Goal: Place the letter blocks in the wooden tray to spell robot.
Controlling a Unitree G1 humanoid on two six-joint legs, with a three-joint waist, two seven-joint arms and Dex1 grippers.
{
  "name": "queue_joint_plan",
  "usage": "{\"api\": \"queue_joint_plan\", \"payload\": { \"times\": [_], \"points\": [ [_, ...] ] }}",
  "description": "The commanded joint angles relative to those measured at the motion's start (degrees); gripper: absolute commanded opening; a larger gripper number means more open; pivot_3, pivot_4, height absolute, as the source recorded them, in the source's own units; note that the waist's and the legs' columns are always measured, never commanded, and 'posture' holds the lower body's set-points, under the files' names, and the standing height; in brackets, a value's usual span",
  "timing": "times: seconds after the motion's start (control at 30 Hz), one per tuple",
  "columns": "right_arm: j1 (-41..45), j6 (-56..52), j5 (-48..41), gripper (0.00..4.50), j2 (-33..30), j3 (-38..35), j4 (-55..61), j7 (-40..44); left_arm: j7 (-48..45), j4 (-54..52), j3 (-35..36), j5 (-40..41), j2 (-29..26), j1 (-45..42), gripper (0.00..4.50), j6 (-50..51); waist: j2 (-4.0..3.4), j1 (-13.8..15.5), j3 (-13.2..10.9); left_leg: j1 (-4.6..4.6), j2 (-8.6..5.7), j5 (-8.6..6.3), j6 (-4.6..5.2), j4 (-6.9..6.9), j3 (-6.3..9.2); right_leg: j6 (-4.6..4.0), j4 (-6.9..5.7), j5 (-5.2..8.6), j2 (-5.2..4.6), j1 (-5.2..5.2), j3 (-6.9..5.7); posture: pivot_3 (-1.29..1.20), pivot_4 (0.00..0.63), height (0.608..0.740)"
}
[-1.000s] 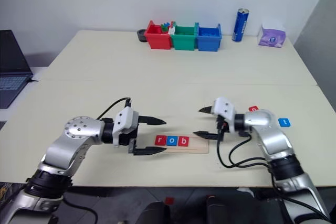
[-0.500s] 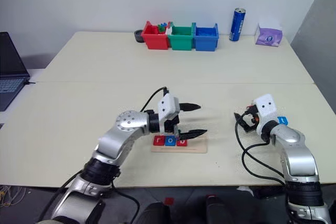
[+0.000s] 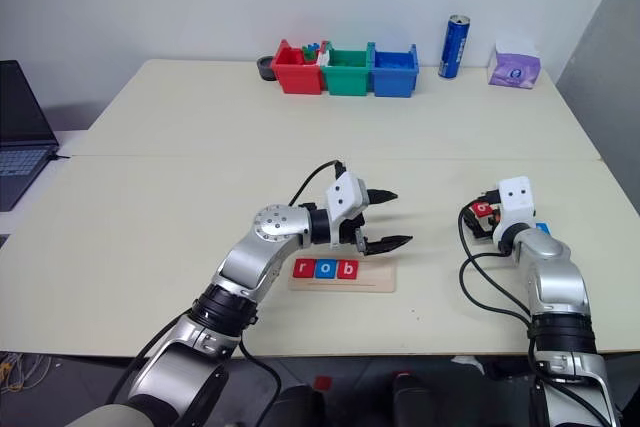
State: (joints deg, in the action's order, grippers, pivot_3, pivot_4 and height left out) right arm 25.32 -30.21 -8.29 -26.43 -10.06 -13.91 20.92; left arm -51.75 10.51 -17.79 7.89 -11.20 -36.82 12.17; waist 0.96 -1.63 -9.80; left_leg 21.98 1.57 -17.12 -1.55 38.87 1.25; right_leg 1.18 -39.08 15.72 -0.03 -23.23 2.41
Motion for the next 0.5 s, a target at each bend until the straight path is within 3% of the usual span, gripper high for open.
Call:
{"api": "queue_joint_plan", "payload": {
  "times": [0.03,0.17,0.23,0.5],
  "points": [
    [1.55,-0.57,-0.71,4.47,-0.47,-1.53,-0.24,-0.87,0.13,-1.45,-0.04,-0.03,0.35,-0.76,4.50,-0.61,0.00,0.00,0.00,0.00,0.00,0.00,0.00,0.00,0.01,0.00,0.00,0.00,0.00,0.00,-0.01,0.00,0.150,0.740],
    [0.82,-2.75,-1.31,4.47,-0.17,-1.54,0.77,-0.96,-0.53,-1.31,0.40,0.04,-0.32,-0.41,4.50,-0.89,-0.01,0.00,0.01,0.00,0.01,0.00,0.00,-0.01,0.02,0.00,-0.01,0.00,0.00,0.00,-0.01,0.00,0.150,0.740],
    [0.32,-4.04,-1.81,4.10,0.30,-1.83,1.94,-1.69,-0.79,-1.17,0.63,0.21,-0.65,-0.47,4.50,-0.88,-0.02,0.00,0.01,0.00,0.00,0.00,0.00,0.00,0.02,0.00,-0.01,0.00,0.00,0.00,-0.01,0.00,0.150,0.740],
    [-0.62,-5.90,-2.41,1.48,1.18,-1.35,4.75,-2.34,-1.17,-0.51,0.76,0.36,-0.75,-1.13,4.50,-0.89,-0.02,0.04,0.01,0.00,-0.02,0.00,0.00,0.00,0.02,0.01,-0.01,0.00,-0.03,0.00,-0.02,0.00,0.150,0.740]
  ]
}}
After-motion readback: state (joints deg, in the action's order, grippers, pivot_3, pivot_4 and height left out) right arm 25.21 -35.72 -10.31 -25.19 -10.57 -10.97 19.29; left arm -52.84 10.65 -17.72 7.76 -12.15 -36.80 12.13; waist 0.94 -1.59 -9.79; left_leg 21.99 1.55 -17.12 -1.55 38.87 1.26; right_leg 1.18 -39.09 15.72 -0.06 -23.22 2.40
